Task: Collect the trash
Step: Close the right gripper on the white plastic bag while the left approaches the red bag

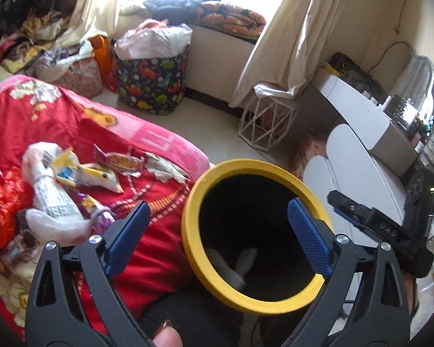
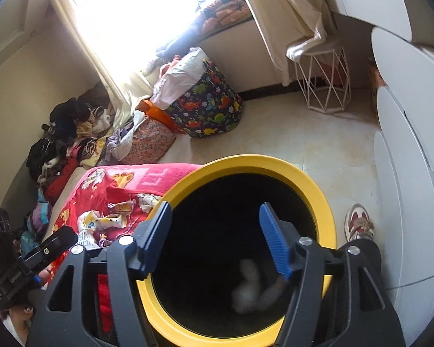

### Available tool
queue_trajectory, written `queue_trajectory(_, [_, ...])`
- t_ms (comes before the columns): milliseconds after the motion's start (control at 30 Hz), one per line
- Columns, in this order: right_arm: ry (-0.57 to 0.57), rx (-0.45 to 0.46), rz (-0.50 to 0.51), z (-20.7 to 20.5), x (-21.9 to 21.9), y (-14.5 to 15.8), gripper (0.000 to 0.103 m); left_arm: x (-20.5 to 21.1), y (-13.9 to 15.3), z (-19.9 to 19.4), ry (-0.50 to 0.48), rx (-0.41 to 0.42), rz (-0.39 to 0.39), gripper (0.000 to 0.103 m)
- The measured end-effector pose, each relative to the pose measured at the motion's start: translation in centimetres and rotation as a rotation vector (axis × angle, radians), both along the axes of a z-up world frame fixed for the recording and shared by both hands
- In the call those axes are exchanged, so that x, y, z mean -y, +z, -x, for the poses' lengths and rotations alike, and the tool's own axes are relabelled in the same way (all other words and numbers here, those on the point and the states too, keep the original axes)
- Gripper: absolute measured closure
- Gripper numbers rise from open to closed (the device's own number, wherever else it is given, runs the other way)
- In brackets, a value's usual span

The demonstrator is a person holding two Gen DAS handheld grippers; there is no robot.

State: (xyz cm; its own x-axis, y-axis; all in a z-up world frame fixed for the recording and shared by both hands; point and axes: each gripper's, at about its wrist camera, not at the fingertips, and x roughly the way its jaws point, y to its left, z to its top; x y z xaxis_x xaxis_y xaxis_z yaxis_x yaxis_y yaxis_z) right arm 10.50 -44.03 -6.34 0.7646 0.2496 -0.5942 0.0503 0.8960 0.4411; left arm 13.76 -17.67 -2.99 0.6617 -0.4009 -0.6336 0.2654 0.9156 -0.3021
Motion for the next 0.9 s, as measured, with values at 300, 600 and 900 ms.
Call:
queue_trajectory(300, [0.084, 0.130, 0.085, 0.9, -4.0, 2.6, 0.021, -2.8, 1.5, 0.7, 0.097, 0.075, -0.025, 0.011])
queue_trajectory(600, [0.178, 0.186, 0.133, 0.5, -9.0, 4.1, 0.015, -6.0, 2.2, 1.5, 0.162, 0.109, -0.033, 0.011])
queue_trajectory(900, [0.259, 0.191, 0.158, -0.4, -13.5, 4.4, 0.012, -9.2, 2.6, 2.0, 0.231, 0.126, -0.037, 0.011])
